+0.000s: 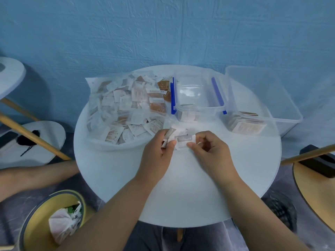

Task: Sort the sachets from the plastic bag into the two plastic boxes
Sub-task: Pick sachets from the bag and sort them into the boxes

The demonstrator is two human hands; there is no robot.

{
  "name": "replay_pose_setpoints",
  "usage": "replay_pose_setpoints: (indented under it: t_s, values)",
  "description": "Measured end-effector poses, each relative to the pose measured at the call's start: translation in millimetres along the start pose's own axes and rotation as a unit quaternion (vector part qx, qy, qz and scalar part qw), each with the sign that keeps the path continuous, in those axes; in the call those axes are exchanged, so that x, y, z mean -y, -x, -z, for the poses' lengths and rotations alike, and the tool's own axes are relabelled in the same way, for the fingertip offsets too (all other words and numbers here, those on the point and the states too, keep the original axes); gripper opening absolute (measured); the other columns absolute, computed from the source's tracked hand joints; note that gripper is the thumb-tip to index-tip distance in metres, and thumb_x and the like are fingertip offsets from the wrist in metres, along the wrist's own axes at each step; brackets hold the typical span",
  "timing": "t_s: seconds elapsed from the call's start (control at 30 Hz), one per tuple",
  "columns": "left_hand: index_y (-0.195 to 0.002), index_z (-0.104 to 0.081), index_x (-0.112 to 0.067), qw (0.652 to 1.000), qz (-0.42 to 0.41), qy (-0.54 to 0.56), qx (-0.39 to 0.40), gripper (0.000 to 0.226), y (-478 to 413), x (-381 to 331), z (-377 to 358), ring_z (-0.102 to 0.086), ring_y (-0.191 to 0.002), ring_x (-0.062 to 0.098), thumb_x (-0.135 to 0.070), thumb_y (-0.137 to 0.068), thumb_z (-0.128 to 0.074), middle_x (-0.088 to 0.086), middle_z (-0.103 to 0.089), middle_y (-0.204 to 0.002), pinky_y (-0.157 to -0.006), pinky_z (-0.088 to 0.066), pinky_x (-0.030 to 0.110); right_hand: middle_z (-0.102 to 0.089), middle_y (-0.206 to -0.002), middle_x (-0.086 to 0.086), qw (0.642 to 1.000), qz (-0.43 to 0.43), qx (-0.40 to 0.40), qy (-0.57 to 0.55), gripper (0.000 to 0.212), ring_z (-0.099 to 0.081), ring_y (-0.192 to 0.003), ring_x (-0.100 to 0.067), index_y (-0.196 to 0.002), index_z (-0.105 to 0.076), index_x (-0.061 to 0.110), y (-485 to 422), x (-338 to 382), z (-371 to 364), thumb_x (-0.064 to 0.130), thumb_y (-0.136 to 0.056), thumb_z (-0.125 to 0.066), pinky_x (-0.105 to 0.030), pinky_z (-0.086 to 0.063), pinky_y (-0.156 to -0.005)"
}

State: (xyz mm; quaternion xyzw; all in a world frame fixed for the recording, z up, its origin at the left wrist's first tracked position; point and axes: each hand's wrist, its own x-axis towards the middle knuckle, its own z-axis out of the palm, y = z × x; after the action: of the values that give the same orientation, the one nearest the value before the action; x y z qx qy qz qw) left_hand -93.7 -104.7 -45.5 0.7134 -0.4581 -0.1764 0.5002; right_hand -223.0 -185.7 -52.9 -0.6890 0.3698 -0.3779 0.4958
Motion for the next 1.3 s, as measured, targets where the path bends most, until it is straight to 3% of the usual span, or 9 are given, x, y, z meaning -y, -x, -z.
replay_pose_setpoints:
  t_s: [0.1,0.3,0.5,0.63,0.8,0.93,1.03,1.13,1.3]
  values:
    - [-0.115,-0.052,-0.02,0.999,-0.009,0.005,0.041,0.024,1,1,0,-0.057,-0.085,-0.005,-0.016,-0.091,-0.055,-0.013,-0.062,-0.096,-0.071,-0.039,0.004,-0.051,-0.057,0.016,0.999,0.004,0.026,0.032,0.022,-0.04,-0.05,-0.003,-0.071,-0.057,0.026,1,-1,-2,0.013,-0.076,-0.074,-0.013,-0.034,-0.051]
    - [-0.12,-0.052,-0.011,0.996,-0.059,-0.045,0.058,0.033,0,8,-6,-0.054,-0.102,0.013,-0.013,-0.088,-0.06,0.0,-0.058,-0.112,-0.085,-0.042,0.019,-0.052,-0.072,0.013,0.996,0.023,-0.011,0.083,0.028,-0.048,-0.058,-0.005,-0.087,-0.055,0.018,1,-1,-3,0.014,-0.071,-0.078,-0.011,-0.038,-0.056]
    - [-0.119,-0.05,-0.018,0.996,-0.057,-0.03,0.065,0.032,1,6,-5,-0.056,-0.096,0.006,-0.014,-0.089,-0.058,-0.014,-0.057,-0.104,-0.082,-0.047,0.026,-0.052,-0.124,0.016,0.987,0.133,0.027,0.081,0.045,-0.052,-0.108,-0.002,-0.128,-0.046,0.028,3,1,-3,0.032,-0.086,-0.062,-0.015,-0.042,-0.088]
    - [-0.118,-0.05,-0.015,0.994,-0.067,-0.046,0.066,0.031,2,8,-6,-0.054,-0.093,0.006,-0.013,-0.088,-0.059,-0.011,-0.057,-0.104,-0.079,-0.044,0.021,-0.062,-0.108,0.018,0.979,0.191,0.035,0.066,0.021,-0.057,-0.103,-0.001,-0.109,-0.063,0.027,2,3,-3,0.025,-0.09,-0.053,-0.014,-0.041,-0.09]
    - [-0.116,-0.051,-0.015,0.996,-0.061,-0.044,0.048,0.03,0,10,-5,-0.055,-0.1,0.011,-0.011,-0.088,-0.058,-0.007,-0.057,-0.109,-0.086,-0.045,0.024,-0.065,-0.076,0.012,0.998,0.057,-0.016,-0.006,0.022,-0.058,-0.071,-0.002,-0.082,-0.06,0.027,-1,-1,-2,0.007,-0.09,-0.056,-0.015,-0.045,-0.069]
    - [-0.119,-0.05,-0.013,0.995,-0.062,-0.049,0.059,0.03,0,10,-7,-0.056,-0.101,0.014,-0.013,-0.089,-0.055,-0.004,-0.058,-0.111,-0.087,-0.044,0.026,-0.064,-0.083,0.011,0.998,0.054,0.013,0.036,0.022,-0.057,-0.074,-0.005,-0.097,-0.054,0.031,0,0,-2,0.01,-0.093,-0.051,-0.011,-0.042,-0.071]
    - [-0.123,-0.048,-0.013,0.993,-0.073,-0.071,0.064,0.034,0,10,-9,-0.056,-0.101,0.013,-0.016,-0.089,-0.053,-0.003,-0.059,-0.115,-0.082,-0.041,0.02,-0.05,-0.118,0.025,0.982,0.064,0.143,0.105,0.039,-0.046,-0.103,0.014,-0.135,-0.036,0.028,1,0,-1,0.02,-0.097,-0.041,0.002,-0.028,-0.089]
    - [-0.124,-0.046,-0.011,0.989,-0.088,-0.088,0.075,0.04,0,10,-9,-0.056,-0.101,0.013,-0.021,-0.086,-0.048,-0.002,-0.059,-0.116,-0.081,-0.04,0.016,-0.033,-0.139,0.018,0.966,0.07,0.197,0.15,0.054,-0.033,-0.125,0.003,-0.139,-0.008,0.036,2,-5,-2,0.023,-0.097,-0.04,0.001,-0.017,-0.099]
    - [-0.122,-0.047,-0.011,0.99,-0.079,-0.091,0.067,0.036,2,8,-8,-0.059,-0.096,0.017,-0.021,-0.088,-0.05,0.001,-0.061,-0.112,-0.079,-0.042,0.019,-0.05,-0.118,0.012,0.97,0.13,0.095,0.184,0.045,-0.044,-0.107,-0.005,-0.134,-0.041,0.026,1,-7,-3,0.011,-0.093,-0.052,0.001,-0.026,-0.09]
